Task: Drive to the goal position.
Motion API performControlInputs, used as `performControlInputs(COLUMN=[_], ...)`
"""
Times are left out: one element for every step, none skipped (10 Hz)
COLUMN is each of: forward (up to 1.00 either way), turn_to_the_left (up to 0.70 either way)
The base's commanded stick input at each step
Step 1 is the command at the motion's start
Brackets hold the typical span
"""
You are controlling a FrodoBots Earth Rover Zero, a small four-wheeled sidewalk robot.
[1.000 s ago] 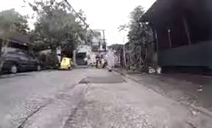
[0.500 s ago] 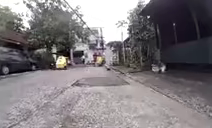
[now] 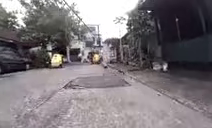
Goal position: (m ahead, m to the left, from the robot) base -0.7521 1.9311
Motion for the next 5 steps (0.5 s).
performControlInputs(forward=[1.00, 1.00, 1.00, 1.00, 1.00], turn_to_the_left=[0.00, 0.00, 0.00, 0.00, 0.00])
